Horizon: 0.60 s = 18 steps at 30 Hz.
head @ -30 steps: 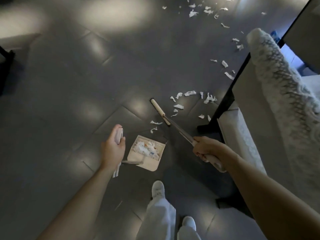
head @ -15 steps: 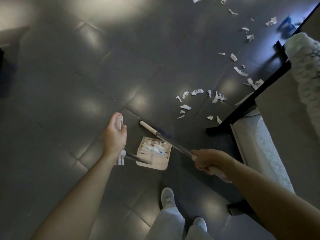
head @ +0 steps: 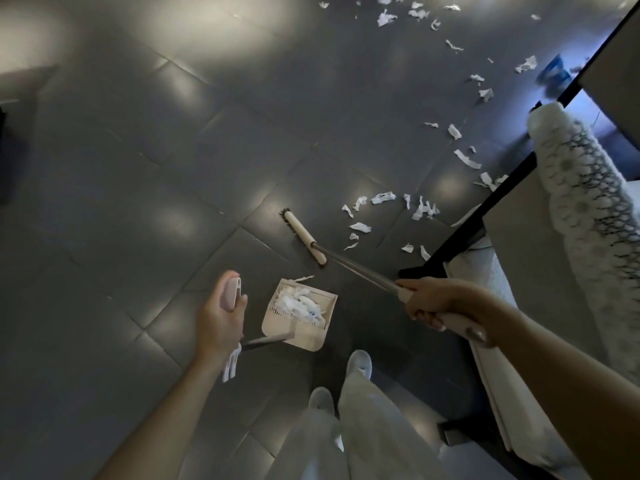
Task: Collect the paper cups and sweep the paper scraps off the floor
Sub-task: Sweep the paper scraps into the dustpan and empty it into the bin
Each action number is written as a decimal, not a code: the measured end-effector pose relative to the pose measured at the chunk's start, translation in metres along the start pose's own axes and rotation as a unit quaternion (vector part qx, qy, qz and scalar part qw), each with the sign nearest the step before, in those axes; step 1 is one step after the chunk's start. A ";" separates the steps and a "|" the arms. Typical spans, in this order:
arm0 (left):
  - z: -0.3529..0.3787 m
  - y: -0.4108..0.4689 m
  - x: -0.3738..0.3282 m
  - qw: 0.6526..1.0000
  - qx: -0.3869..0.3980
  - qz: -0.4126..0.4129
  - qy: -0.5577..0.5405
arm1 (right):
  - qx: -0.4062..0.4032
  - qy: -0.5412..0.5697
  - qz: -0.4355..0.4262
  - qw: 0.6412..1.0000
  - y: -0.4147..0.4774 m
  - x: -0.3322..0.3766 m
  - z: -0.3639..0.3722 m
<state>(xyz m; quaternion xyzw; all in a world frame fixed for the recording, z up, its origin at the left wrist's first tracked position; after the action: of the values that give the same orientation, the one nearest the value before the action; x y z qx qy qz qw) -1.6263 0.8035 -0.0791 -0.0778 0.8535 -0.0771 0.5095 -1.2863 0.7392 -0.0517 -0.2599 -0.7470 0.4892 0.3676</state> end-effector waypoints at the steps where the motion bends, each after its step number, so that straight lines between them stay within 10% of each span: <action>1: 0.000 -0.004 0.000 1.000 -0.007 0.007 -0.001 | -0.007 0.012 0.003 1.000 0.002 0.000 -0.008; 18: -0.007 0.009 -0.007 0.997 -0.007 0.049 0.054 | -0.048 -0.109 -0.021 0.993 0.020 0.020 -0.038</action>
<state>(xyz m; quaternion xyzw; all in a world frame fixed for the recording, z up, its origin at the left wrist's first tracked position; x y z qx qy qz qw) -1.6298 0.8143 -0.0716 -0.0349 0.8829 -0.0505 0.4655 -1.2668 0.7824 -0.0550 -0.2065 -0.8104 0.4708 0.2811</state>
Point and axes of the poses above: each hand's wrist, its own y-axis towards the middle knuckle, its own z-axis out of the palm, x = y × z, the point moved 1 cm from there along y, towards the middle knuckle, and after that the axes turned 8 degrees about -y, right-handed, at the moved point
